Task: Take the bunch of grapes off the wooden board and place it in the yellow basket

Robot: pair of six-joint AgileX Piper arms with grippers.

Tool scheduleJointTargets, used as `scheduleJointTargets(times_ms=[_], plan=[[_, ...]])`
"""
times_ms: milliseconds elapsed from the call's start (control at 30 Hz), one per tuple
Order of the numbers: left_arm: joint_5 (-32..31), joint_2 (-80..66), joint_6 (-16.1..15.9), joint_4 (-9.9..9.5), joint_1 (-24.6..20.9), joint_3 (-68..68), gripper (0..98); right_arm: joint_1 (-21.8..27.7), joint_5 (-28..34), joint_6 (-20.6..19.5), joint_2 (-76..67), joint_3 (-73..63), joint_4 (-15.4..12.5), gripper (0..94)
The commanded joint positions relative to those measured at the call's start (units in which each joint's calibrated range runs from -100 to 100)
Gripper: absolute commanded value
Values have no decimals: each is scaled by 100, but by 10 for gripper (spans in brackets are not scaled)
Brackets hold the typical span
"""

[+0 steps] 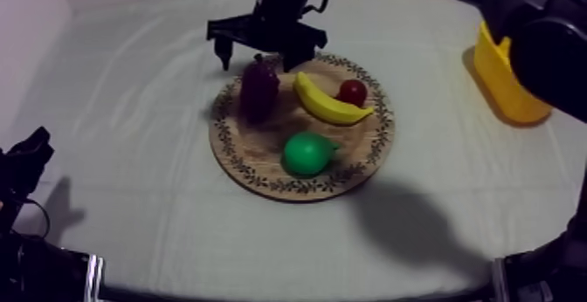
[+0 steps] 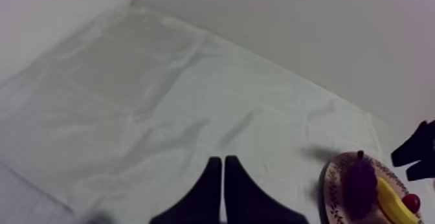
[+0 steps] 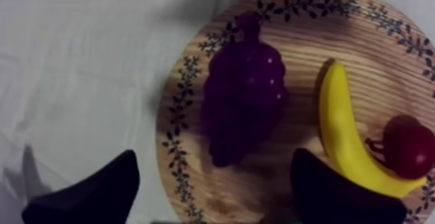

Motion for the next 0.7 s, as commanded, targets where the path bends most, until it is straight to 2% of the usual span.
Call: scheduleJointTargets(times_ms=[0, 467, 600, 667], plan=[[-1, 5, 1, 2, -3, 0, 1, 5, 83, 13, 324, -240, -12, 923], [-1, 5, 1, 2, -3, 0, 1, 100, 647, 5, 1800, -1880, -79, 924], [-1, 5, 1, 2, -3, 0, 1, 116, 705, 24, 1991, -2090, -76, 873], [-1, 5, 1, 2, -3, 0, 1, 126, 706, 48, 2042, -2136, -75, 811]])
